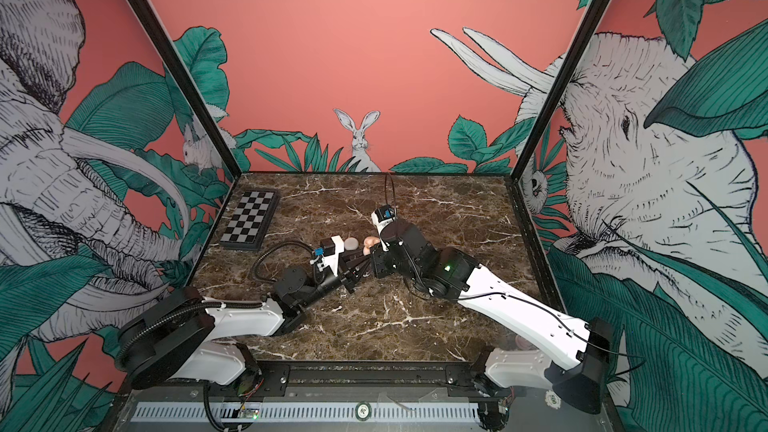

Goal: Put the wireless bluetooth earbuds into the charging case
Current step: 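Push the earbud down into the case slot with the right gripper, then press the earbud further into the pink case slot with the right gripper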

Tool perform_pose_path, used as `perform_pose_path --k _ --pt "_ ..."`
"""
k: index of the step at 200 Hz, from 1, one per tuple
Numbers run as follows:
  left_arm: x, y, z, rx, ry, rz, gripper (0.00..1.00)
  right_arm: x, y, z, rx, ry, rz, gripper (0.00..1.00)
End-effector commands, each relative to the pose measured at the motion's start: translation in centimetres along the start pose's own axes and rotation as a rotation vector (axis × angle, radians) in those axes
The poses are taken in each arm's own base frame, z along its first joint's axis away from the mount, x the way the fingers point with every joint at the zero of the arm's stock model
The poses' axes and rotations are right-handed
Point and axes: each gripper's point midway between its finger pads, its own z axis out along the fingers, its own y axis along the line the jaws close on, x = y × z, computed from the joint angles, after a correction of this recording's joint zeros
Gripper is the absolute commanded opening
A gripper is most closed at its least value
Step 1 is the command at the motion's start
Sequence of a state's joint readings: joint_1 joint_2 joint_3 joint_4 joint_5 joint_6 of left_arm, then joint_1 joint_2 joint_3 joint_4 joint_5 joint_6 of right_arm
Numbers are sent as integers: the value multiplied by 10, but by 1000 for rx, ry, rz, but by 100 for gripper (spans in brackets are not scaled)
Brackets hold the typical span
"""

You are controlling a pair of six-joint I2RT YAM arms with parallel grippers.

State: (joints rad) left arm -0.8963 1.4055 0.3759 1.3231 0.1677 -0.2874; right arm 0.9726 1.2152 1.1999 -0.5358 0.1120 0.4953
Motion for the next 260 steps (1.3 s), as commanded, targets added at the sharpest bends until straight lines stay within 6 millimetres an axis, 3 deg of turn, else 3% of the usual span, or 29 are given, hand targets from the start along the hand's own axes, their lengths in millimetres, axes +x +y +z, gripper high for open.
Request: perform_pose_path --k 1,194,260 --pt "-31 -10 -4 36 -107 20 0 6 4 -1 -16 40 8 19" --pt "-26 -10 -3 40 -93 14 0 -8 14 -10 -60 5 -26 21" --pt "-28 -10 -3 39 -96 18 0 0 20 -15 -114 16 -38 21"
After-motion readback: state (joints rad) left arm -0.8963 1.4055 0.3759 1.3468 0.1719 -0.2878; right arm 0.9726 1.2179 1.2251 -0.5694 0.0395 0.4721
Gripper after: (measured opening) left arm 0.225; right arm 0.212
